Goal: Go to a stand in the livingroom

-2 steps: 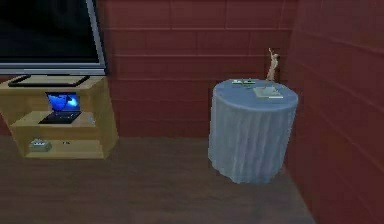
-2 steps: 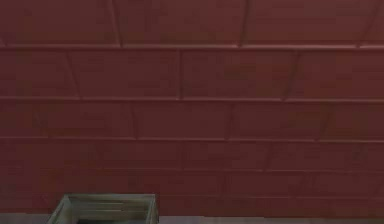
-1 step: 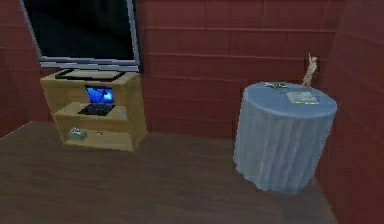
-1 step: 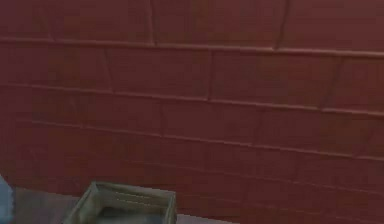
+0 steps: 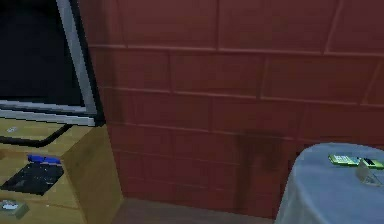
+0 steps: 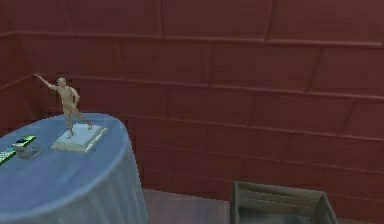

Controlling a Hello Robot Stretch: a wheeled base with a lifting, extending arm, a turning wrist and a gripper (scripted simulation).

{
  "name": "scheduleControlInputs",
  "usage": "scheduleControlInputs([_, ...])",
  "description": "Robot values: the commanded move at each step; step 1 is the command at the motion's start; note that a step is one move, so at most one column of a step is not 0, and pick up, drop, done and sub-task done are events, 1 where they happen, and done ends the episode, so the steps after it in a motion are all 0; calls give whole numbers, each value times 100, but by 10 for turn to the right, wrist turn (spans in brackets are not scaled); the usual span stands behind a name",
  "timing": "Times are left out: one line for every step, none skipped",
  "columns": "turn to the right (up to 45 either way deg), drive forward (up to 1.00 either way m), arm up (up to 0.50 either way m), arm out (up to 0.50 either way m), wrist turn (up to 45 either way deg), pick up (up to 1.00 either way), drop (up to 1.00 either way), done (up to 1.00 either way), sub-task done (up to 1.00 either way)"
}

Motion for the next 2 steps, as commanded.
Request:
scheduleControlInputs([-150, 0, 0, 0, 0, 0, 0, 0, 0])
scheduleControlInputs([0, 15, 0, 0, 0, 0, 0, 0, 0])
